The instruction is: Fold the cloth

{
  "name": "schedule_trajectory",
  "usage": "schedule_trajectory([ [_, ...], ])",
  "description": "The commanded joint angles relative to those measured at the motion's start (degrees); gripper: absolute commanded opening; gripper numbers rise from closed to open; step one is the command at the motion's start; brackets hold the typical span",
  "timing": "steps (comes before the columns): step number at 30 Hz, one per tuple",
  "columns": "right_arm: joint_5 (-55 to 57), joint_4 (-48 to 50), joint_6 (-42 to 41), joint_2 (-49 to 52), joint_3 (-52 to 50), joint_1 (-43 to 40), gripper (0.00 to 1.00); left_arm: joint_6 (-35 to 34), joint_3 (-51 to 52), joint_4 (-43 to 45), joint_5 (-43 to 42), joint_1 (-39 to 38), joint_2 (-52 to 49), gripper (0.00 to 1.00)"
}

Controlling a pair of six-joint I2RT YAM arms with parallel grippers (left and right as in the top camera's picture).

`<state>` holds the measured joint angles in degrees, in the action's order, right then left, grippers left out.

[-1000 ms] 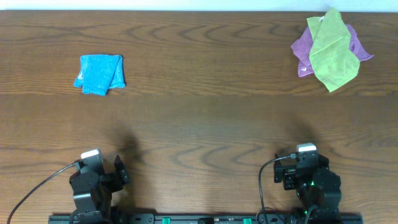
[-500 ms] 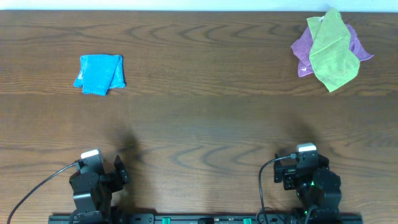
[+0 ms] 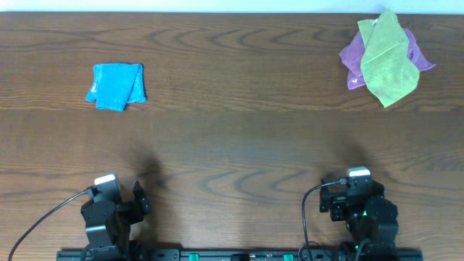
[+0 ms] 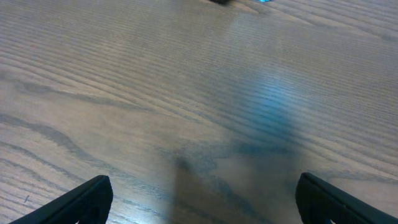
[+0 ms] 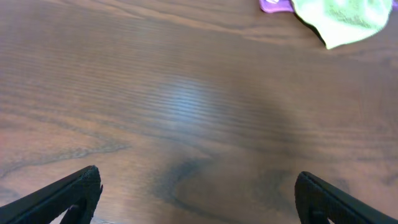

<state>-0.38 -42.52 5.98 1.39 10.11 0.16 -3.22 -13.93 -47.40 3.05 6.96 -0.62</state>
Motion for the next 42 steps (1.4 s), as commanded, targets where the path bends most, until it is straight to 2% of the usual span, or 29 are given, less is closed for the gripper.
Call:
schedule_trajectory([
  [1,-0.5,0.3,-6.1,2.3,0.8,-2.1,0.99,0.2,0.4,-4.0,1.9,-0.2,0.4,0.95],
  [5,0.1,1.6,-9.9,8.2,5.1,-4.3,0.99,0.2,0.4,-4.0,1.9,-0.2,0.4,0.95],
  [12,0.5,2.1,-10.3,23.3,19.6,-6.7,0.99,0.2,0.4,-4.0,1.9,-0.2,0.4,0.95],
  [20,0.6,1.7,-12.8,47.1,40.8,-8.3,0.99,0.2,0.4,-4.0,1.9,-0.2,0.4,0.95],
  [30,0.6,0.8,-15.9,75.9,60.6,-14.4,0.99,0.2,0.4,-4.0,1.9,-0.2,0.4,0.95],
  [36,0.6,5.2,-18.4,87.1,66.6,-19.6,0.99,0.2,0.4,-4.0,1.9,-0.2,0.4,0.95],
  [42,0.6,11.1,-17.8,91.6,66.7,-21.8,0.99,0.2,0.4,-4.0,1.9,-0.2,0.4,0.95],
])
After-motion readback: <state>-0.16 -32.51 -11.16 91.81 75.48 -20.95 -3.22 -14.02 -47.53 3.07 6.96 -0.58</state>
